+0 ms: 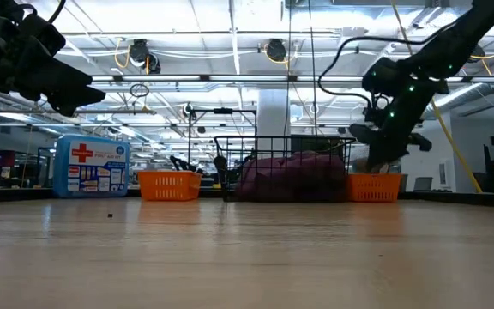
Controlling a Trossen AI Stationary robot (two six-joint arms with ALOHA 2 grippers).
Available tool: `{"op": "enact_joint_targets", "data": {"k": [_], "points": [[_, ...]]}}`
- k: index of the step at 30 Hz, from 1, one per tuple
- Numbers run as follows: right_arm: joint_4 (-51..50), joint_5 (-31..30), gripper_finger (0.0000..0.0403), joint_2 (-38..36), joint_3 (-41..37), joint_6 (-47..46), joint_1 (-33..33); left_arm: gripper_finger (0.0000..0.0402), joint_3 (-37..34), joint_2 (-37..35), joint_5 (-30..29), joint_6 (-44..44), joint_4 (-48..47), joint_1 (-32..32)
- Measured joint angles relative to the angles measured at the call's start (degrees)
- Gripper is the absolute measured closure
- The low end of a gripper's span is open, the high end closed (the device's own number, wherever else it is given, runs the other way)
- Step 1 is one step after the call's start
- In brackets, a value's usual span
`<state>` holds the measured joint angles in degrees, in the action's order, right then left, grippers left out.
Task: Pick & place medical supplies in basket/bin
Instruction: Put the brown bandage into the right orange bin, then return to Home Position
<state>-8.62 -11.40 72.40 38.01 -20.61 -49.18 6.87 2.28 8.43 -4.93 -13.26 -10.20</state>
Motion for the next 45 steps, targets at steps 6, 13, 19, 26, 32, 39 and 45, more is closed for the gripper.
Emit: {"op": "enact_joint_targets", "data": {"k": [6, 13, 19, 26, 32, 39, 45], "points": [[3.33, 1.27, 0.0349, 3.47, -0.47, -1.24, 0.02, 0.0151, 0.00, 0.02, 0.00, 0.00, 0.02, -0.02], [4.52, 2.65, 0.0316, 4.55, -0.47, -1.43, 0.04, 0.0151, 0.00, 0.00, 0.00, 0.00, 0.00, 0.00], [4.10, 2.58, 0.0262, 4.55, -0.47, -1.39, 0.04, 0.0151, 0.00, 0.00, 0.00, 0.00, 0.02, 0.00], [3.92, 2.57, 0.0219, 1.38, -0.47, 3.24, 0.02, 0.0151, 0.00, 0.01, 0.00, 0.01, 0.01, -0.01], [2.29, 2.67, 0.0209, -6.28, -0.47, 7.92, 0.04, 0.0151, 0.00, 0.02, 0.00, 0.00, 0.02, 0.00], [2.03, 7.26, 0.0216, -19.43, -0.47, 3.63, 0.64, 0.0151, 0.00, 0.00, 0.00, 0.00, 0.02, 0.00], [-4.17, 31.14, 0.0216, -35.61, -0.47, 1.72, 2.04, 0.0151, 0.00, 0.00, 0.00, 0.00, 0.02, -0.02]]}}
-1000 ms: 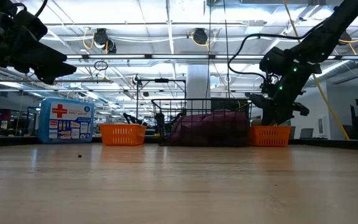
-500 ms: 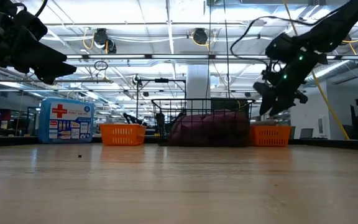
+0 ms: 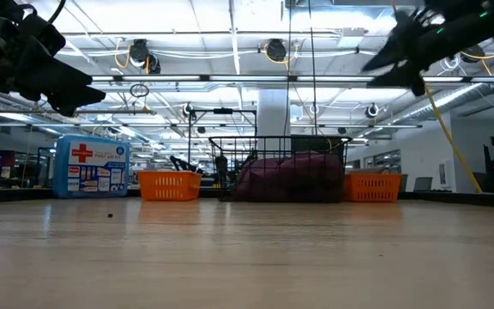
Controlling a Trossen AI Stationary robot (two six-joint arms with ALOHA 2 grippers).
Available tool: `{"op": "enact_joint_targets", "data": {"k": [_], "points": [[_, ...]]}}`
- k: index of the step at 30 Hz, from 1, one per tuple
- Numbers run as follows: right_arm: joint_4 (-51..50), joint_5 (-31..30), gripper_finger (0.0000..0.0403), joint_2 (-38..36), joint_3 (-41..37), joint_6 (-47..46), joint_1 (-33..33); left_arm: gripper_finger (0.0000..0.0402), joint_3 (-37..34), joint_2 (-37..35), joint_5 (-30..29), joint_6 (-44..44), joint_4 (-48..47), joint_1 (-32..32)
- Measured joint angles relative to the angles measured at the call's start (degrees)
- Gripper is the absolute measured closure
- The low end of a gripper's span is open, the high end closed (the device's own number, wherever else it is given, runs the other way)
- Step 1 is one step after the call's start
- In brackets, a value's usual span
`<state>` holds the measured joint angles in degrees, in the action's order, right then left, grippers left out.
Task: Pick & place medical supplies in basket/bin
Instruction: Return to Home Position
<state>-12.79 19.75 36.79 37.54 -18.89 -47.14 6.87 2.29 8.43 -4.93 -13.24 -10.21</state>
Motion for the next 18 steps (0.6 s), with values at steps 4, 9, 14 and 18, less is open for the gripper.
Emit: {"op": "enact_joint_targets", "data": {"k": [4, 9, 14, 18], "points": [[-2.31, 1.12, 0.0214, -11.42, -1.70, 1.40, 4.25, 0.0151, 0.00, 0.00, 0.00, 0.00, 0.00, 0.01], [-1.91, -4.86, 0.0217, -26.06, -9.21, 1.45, 11.37, 0.0151, 0.00, 0.00, 0.00, 0.00, 0.00, 0.02], [3.20, -7.87, 0.0216, -36.70, -17.13, -0.03, 15.96, 0.0151, 0.00, 0.01, 0.00, 0.00, -0.01, 0.01], [8.92, -9.28, 0.0213, -34.85, -22.41, -0.36, 19.45, 0.0151, 0.00, 0.02, 0.07, 0.00, 0.04, -0.03]]}}
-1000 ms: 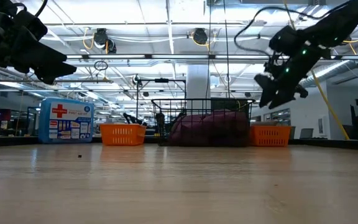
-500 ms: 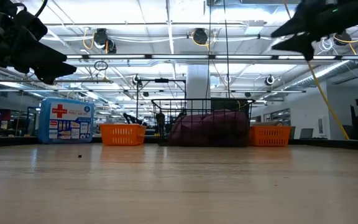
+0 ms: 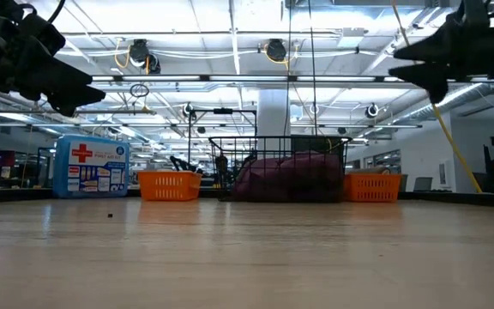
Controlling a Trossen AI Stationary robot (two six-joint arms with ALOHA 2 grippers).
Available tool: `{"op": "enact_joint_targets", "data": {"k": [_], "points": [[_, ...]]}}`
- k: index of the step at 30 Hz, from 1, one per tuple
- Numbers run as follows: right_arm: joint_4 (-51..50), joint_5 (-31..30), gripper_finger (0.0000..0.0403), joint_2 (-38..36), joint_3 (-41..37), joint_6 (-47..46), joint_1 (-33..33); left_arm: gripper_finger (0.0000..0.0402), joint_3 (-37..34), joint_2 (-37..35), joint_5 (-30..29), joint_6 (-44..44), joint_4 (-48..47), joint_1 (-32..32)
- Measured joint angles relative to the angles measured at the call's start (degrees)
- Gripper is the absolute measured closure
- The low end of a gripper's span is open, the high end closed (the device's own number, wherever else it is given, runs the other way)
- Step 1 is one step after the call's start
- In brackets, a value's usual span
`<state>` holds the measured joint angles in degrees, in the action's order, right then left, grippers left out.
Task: Pick & place medical supplies in basket/bin
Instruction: Return to Home Position
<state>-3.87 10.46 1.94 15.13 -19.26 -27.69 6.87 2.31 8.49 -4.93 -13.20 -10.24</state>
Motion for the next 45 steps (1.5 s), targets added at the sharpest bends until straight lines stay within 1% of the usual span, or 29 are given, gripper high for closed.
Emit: {"op": "enact_joint_targets", "data": {"k": [5, 9, 11, 16, 18, 21, 45], "points": [[15.27, -0.57, 0.0217, 3.38, -8.12, 1.28, 6.66, 0.0151, 0.00, 0.04, -0.09, 0.00, 0.03, 0.00], [25.94, -6.01, 0.0217, 4.26, -12.91, 3.98, 13.09, 0.0151, 0.00, 0.04, -0.09, 0.01, 0.01, 0.02], [26.15, -9.45, 0.0215, 4.39, -13.87, 6.89, 16.12, 0.0151, 0.00, 0.04, -0.09, 0.00, 0.02, 0.02], [20.69, -19.02, 0.0213, 4.35, -14.07, 16.06, 20.68, 0.0151, 0.00, 0.04, -0.07, 0.00, -0.04, 0.02], [16.56, -21.46, 0.0215, 4.44, -14.07, 17.08, 21.40, 0.0151, 0.00, 0.04, -0.07, 0.00, -0.06, 0.02], [12.94, -24.16, 0.0217, 4.40, -14.14, 17.07, 21.45, 0.0151, 0.00, 0.04, -0.07, 0.00, -0.04, 0.02], [12.20, -23.92, 0.0219, 4.50, -14.29, 17.17, 21.43, 0.0151, 0.00, 0.04, -0.07, 0.00, -0.04, 0.04]]}}
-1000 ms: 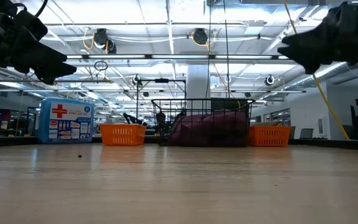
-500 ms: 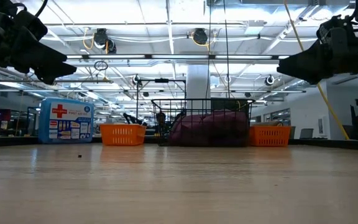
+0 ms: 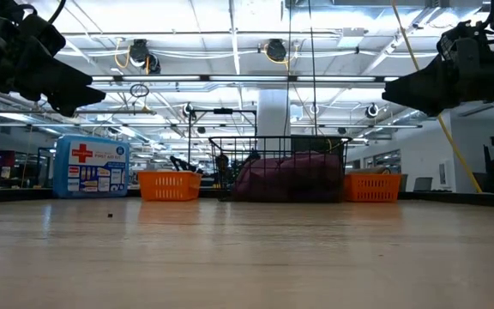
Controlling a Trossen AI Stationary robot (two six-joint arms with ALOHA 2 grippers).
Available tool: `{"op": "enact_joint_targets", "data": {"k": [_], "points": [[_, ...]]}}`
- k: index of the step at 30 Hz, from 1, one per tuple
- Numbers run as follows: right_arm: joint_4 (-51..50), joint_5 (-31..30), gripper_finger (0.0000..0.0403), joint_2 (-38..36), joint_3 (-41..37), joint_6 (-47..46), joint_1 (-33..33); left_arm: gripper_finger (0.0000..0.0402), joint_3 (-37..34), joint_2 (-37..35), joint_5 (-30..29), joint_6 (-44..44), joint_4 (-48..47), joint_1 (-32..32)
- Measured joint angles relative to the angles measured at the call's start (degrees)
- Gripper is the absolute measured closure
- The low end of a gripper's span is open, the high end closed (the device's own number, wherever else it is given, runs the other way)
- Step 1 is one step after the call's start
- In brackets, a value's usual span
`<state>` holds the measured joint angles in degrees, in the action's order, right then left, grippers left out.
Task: Pick & place medical supplies in basket/bin
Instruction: Return to Home Position
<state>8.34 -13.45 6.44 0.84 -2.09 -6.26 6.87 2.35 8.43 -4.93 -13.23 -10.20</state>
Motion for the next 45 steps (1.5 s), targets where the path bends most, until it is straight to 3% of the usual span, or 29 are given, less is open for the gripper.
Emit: {"op": "enact_joint_targets", "data": {"k": [45], "points": [[0.00, 0.04, 0.0216, 0.02, -0.04, 0.00, 0.00, 0.0151, 0.00, 0.00, 0.00, 0.00, 0.00, 0.00]]}}
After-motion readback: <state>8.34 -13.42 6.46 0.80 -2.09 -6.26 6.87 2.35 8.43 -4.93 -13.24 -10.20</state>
